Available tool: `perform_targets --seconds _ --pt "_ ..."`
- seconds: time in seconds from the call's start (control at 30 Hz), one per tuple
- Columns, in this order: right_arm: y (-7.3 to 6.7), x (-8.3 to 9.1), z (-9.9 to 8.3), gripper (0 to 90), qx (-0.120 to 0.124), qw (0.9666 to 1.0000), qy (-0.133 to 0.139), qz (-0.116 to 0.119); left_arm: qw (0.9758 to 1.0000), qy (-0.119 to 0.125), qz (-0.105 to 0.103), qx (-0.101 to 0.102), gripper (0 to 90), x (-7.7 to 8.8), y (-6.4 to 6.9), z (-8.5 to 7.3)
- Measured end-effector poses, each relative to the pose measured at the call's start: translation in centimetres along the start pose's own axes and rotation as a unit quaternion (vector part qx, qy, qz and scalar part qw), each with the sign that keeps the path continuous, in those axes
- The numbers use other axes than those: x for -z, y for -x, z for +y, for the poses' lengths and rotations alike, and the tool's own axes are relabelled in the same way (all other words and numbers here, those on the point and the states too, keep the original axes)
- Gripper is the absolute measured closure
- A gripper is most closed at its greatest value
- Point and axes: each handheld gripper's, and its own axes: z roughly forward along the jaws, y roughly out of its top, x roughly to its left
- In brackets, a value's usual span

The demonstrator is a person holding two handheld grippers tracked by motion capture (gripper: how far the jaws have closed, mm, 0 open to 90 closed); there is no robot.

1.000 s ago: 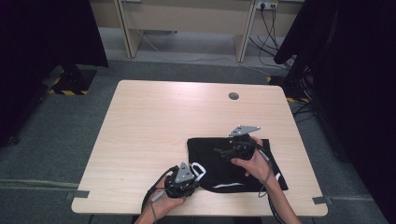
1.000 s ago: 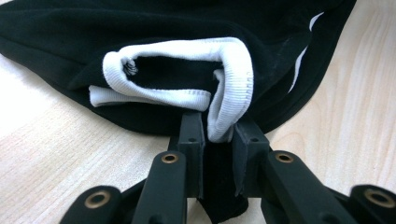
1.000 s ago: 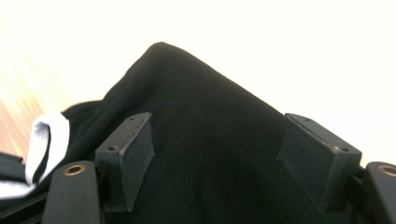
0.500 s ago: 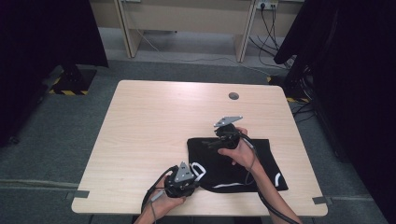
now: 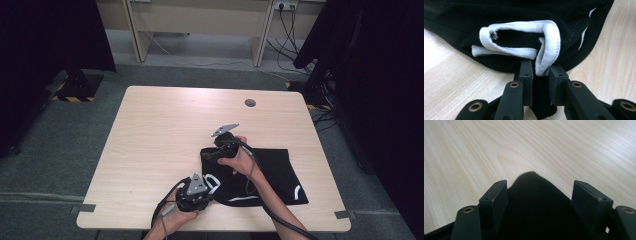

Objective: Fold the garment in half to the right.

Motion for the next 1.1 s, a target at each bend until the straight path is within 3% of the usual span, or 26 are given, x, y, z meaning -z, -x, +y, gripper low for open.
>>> perform_targets --seconds 0.17,0.4,0.53,0.6,0.67,0.83,1.1 --pt "-0.4 -1.3 0.3 30.9 0.002 1.0000 -0.008 0.002 1.0000 0.000 0.001 -0.001 75.3 0.0 0.0 0.0" --pt "-0.5 -2.6 0.0 45.4 0.036 0.9991 -0.020 -0.007 1.0000 0.000 0.006 -0.007 75.4 0.0 0.2 0.0" --pt "-0.5 -2.3 -0.1 66.7 0.049 0.9986 -0.018 0.001 0.9998 0.000 0.015 -0.014 76.0 0.0 0.4 0.0" --pt "-0.5 -2.2 -0.1 72.9 0.048 0.9986 -0.020 0.007 0.9996 -0.001 0.019 -0.020 77.3 0.0 0.5 0.0" --pt "-0.5 -2.2 -0.2 76.6 0.046 0.9987 -0.018 0.011 0.9998 0.003 0.012 -0.013 78.2 0.0 0.3 0.1" --pt "-0.7 -1.3 0.2 80.4 0.049 0.9986 -0.005 0.020 0.9998 0.018 -0.006 0.002 79.3 0.3 -0.2 0.1" --pt "-1.0 1.4 1.5 81.0 0.045 0.9974 0.040 0.038 0.9990 0.043 -0.009 -0.010 79.6 3.2 -0.1 1.6"
